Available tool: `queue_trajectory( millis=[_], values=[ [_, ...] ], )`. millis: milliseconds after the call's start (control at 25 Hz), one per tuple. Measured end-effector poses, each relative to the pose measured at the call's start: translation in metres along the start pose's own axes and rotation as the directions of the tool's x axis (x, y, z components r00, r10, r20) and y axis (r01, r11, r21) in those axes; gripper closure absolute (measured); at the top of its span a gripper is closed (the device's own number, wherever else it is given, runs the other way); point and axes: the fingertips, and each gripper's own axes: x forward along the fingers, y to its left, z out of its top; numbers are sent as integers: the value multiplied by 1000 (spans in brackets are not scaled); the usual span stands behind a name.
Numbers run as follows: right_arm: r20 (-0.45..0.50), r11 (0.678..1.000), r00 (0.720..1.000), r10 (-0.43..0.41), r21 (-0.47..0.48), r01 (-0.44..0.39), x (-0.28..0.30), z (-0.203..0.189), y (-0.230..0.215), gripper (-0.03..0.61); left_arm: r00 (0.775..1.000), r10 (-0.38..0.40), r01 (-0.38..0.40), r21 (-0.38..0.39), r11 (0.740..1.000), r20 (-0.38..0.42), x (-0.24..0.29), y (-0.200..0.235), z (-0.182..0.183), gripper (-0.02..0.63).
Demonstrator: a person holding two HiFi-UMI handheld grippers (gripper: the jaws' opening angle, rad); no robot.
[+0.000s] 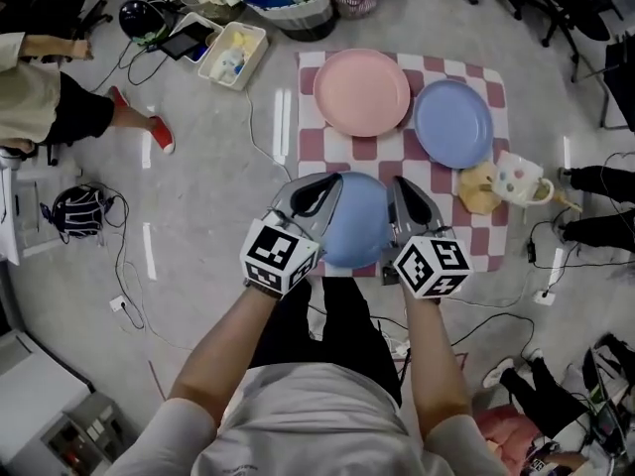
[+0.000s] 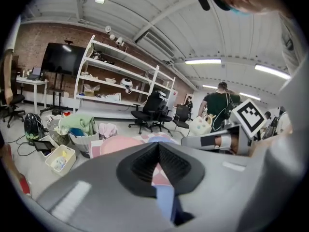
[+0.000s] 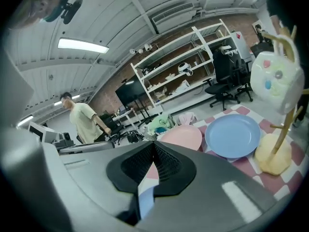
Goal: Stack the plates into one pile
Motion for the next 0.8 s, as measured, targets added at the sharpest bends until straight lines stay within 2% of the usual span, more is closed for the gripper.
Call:
queue_trajectory(
  millis=[240, 400, 640, 800],
  values=[
    [-37, 994, 998, -53, 98, 56, 53, -26, -39, 568, 999, 14, -16, -48, 999, -48, 40, 26, -36, 607],
    [-72, 977, 994, -82, 191, 94, 83, -47, -68, 566, 997, 29, -34, -78, 996, -66, 63, 40, -52, 607],
    [-134, 934, 979, -151, 307, 186, 119, -79, -108, 561, 996, 35, -44, -104, 994, -85, 83, 52, -72, 607],
    [-171, 889, 971, -169, 399, 225, 136, -97, -127, 532, 995, 39, -50, -126, 991, -90, 92, 59, -83, 607]
  ],
)
